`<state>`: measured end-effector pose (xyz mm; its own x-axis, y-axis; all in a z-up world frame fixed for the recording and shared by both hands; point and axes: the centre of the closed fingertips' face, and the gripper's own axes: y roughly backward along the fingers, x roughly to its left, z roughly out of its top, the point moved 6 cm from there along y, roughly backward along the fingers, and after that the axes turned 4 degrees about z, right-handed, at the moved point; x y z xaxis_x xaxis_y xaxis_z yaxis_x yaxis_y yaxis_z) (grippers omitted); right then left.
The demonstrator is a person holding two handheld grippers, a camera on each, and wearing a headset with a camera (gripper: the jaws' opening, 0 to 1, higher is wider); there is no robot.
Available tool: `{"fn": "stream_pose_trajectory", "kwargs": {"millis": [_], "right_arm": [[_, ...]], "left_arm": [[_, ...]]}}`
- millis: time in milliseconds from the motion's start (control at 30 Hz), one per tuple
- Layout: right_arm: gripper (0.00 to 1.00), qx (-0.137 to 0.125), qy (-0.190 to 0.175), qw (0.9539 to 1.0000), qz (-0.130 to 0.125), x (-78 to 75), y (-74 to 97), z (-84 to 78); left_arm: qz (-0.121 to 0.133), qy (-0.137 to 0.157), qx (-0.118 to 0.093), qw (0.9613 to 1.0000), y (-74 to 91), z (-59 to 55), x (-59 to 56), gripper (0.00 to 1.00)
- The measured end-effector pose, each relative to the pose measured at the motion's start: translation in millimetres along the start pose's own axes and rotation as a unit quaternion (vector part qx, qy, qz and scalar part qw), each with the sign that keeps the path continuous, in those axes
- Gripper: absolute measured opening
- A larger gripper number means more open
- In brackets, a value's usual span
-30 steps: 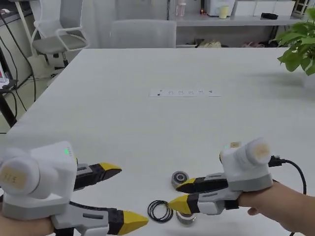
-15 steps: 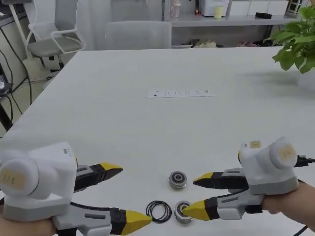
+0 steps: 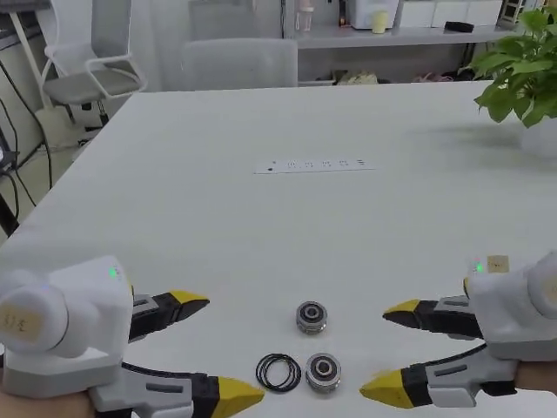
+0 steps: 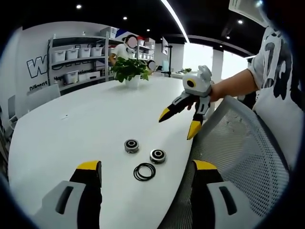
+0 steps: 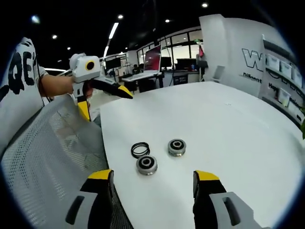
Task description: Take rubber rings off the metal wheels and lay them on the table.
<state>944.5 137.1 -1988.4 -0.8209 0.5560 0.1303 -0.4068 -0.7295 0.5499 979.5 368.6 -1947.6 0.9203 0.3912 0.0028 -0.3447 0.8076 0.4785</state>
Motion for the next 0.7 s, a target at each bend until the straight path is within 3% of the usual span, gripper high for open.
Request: {"fn": "stream_pose_trajectory", "kwargs": {"millis": [100,300,700], "right_arm": [[0.67,0.019,0.017,0.9994,-0.025,-1.9,8.6,-3.4],[0.68,-0.001,0.007,0.9994,-0.035,2.9,20.4,0.5],[0.70,-0.016,-0.010,0.9980,-0.061,4.2,30.9,-0.8]], "left_arm": [[0.005,0.000,0.002,1.0000,1.0,-0.7,0.2,0.75],[0.008,-0.004,0.007,0.9999,1.5,-3.7,-2.7,0.75],[0.029,-0.001,0.008,0.9995,10.0,-1.7,-0.5,0.74]]}}
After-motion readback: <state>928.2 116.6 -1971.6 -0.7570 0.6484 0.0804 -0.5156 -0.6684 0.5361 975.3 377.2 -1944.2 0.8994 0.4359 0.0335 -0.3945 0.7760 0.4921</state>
